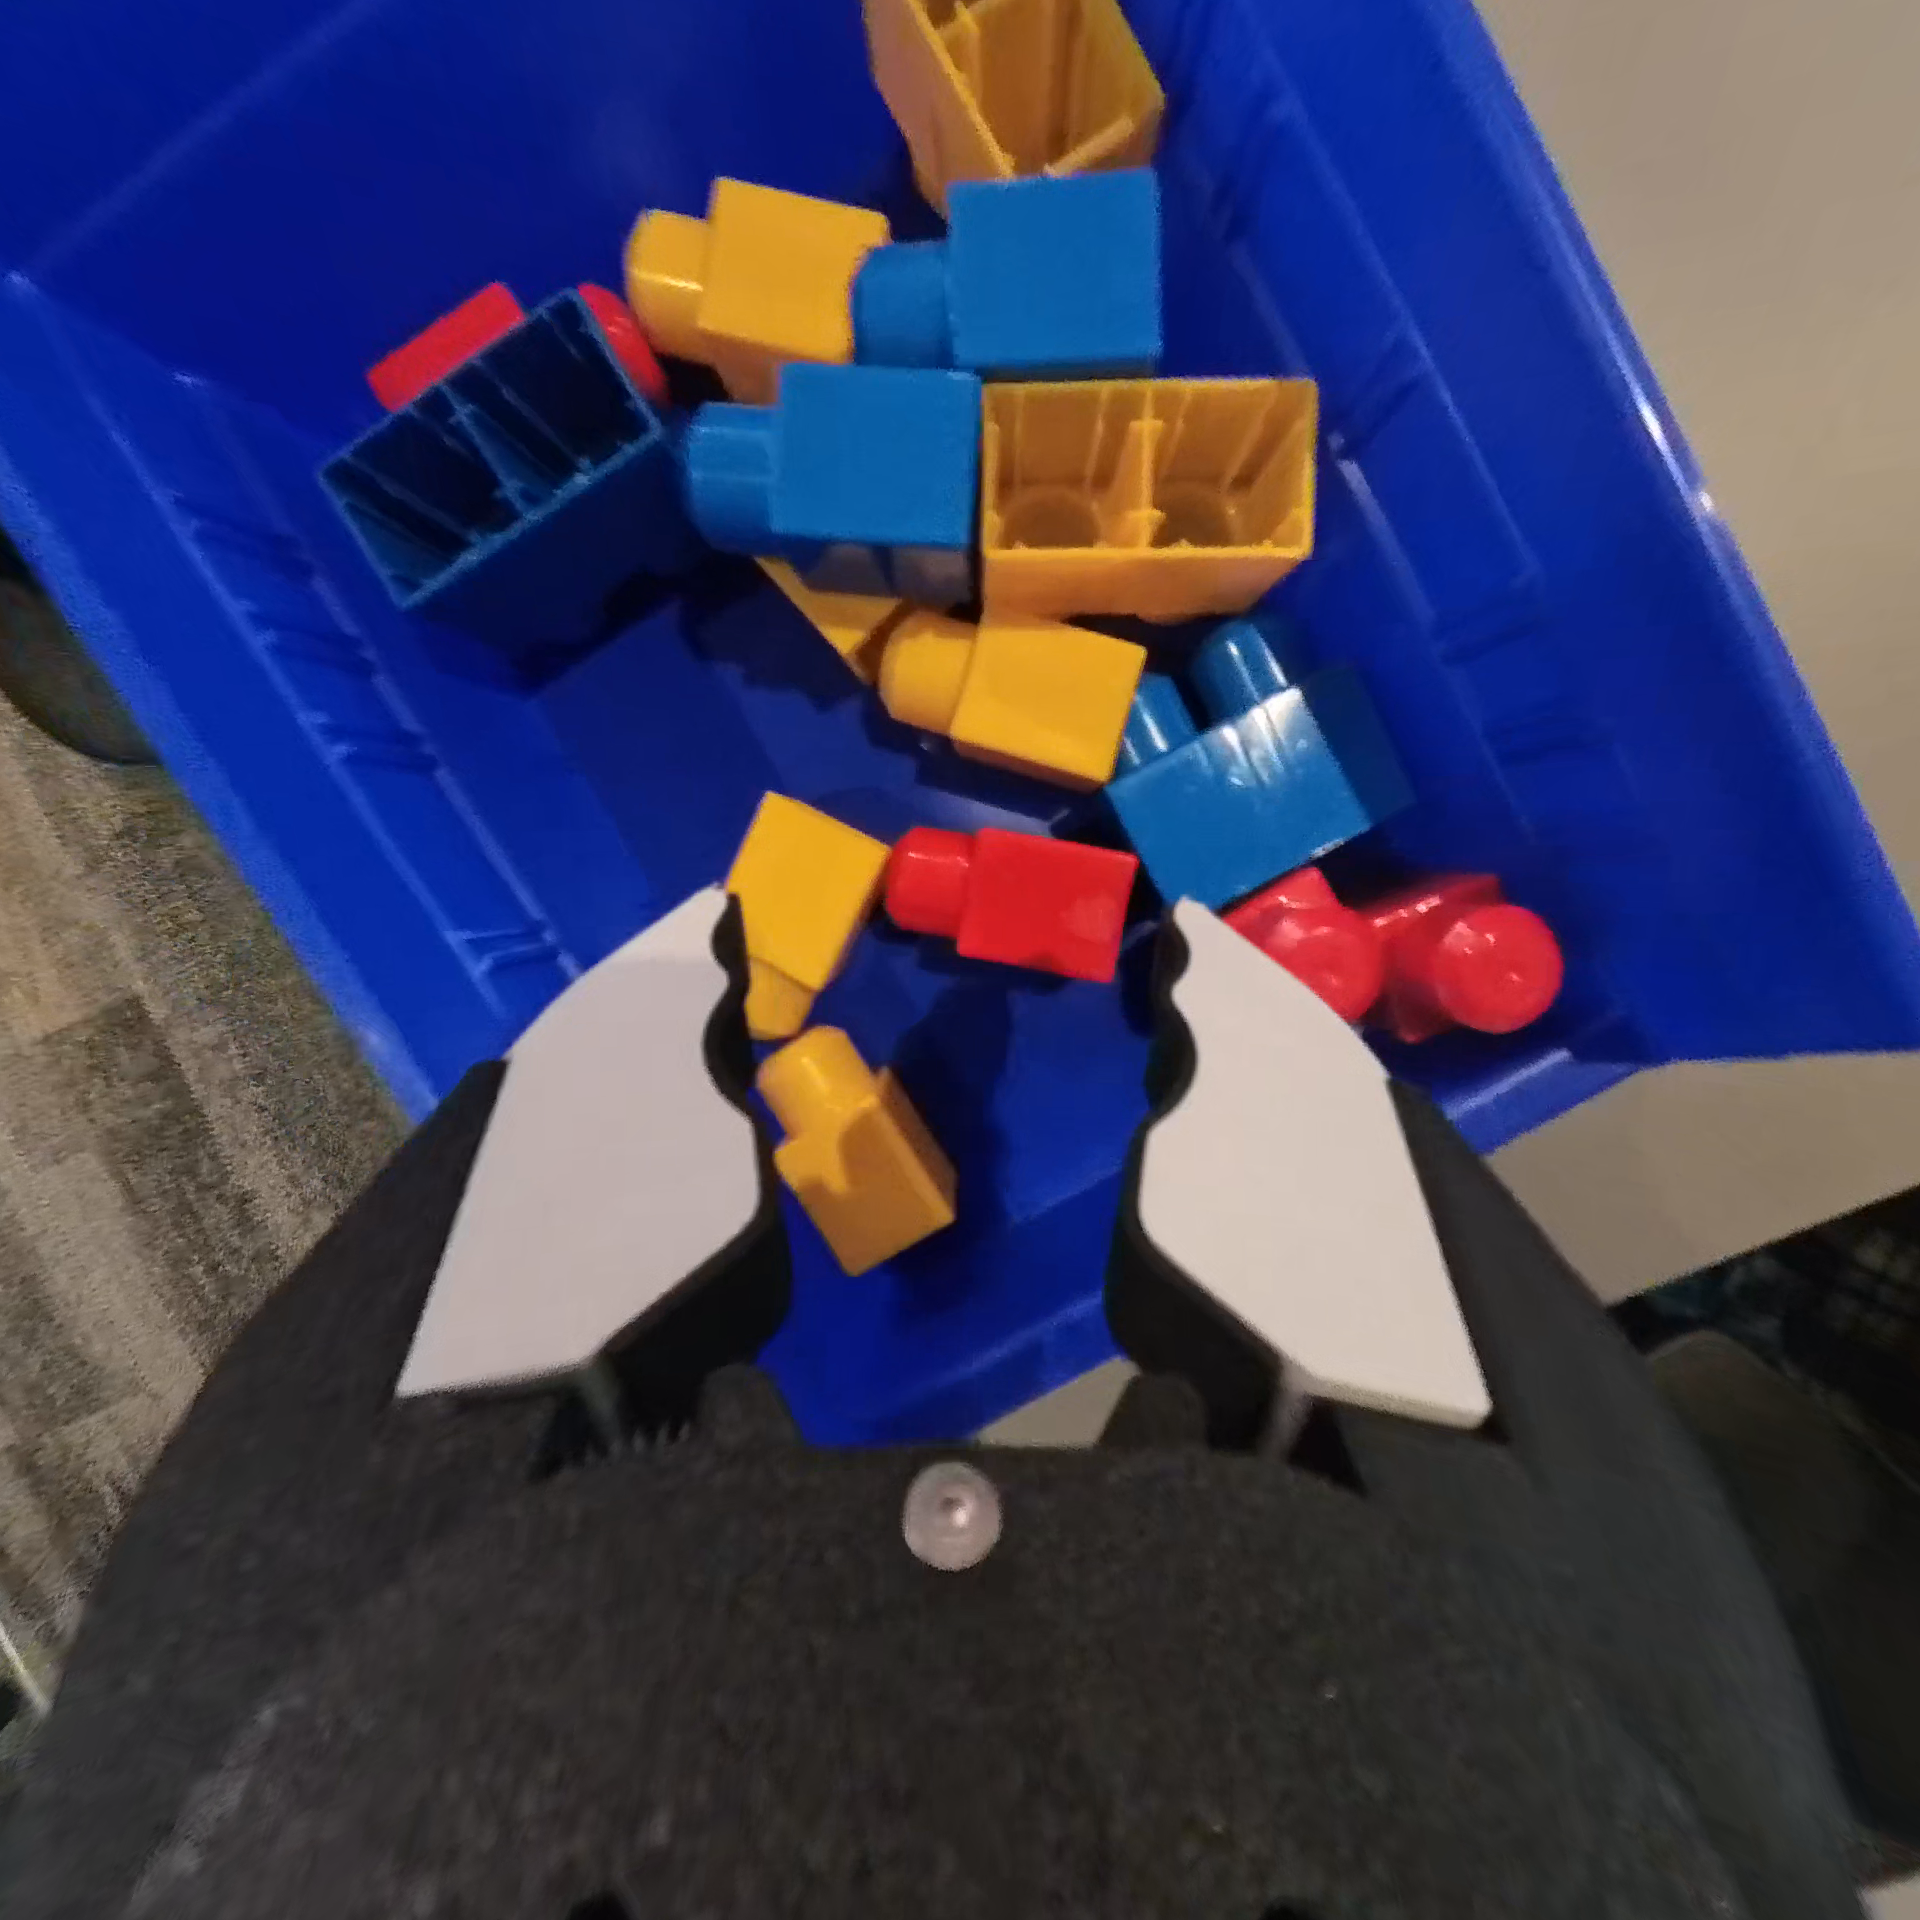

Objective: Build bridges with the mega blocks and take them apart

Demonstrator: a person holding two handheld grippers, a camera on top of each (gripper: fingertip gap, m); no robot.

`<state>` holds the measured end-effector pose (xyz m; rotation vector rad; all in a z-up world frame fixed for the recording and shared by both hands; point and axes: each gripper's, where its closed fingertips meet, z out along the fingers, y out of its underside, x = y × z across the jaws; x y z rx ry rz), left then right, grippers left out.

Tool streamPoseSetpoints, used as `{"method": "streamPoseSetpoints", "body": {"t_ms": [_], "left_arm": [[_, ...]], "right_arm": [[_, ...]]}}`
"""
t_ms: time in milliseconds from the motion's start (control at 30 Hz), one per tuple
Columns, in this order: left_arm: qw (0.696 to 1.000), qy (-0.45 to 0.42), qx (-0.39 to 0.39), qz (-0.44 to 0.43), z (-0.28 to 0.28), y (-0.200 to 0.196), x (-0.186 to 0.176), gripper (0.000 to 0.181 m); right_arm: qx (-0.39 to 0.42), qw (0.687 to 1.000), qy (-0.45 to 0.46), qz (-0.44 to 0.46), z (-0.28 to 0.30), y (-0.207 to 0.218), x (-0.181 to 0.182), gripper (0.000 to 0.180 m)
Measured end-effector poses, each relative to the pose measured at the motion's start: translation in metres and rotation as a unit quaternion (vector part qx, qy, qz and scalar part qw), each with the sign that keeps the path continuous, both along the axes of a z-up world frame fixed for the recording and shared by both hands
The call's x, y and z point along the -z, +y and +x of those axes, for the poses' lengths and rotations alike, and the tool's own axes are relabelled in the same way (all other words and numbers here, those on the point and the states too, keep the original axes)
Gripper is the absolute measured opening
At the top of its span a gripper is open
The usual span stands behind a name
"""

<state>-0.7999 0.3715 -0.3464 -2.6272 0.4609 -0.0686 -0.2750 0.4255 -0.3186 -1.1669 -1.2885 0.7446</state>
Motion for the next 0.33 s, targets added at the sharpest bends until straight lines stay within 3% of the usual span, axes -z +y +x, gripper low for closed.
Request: {"method": "streamPoseSetpoints", "body": {"t_ms": [33,133,333], "left_arm": [[1.0,0.001,-0.003,0.009,-0.002,0.004,-0.003,0.074],[1.0,0.013,0.024,0.013,-0.002,0.01,-0.009,0.068],[0.988,0.074,0.11,-0.082,-0.013,-0.001,0.008,0.062]], "right_arm": [[-0.001,1.0,-0.002,0.0,0.0,0.0,0.001,0.061],[-0.004,1.0,-0.009,0.0,-0.002,-0.001,0.004,0.06],[-0.006,1.0,-0.017,0.005,-0.002,-0.002,0.006,0.06]]}}
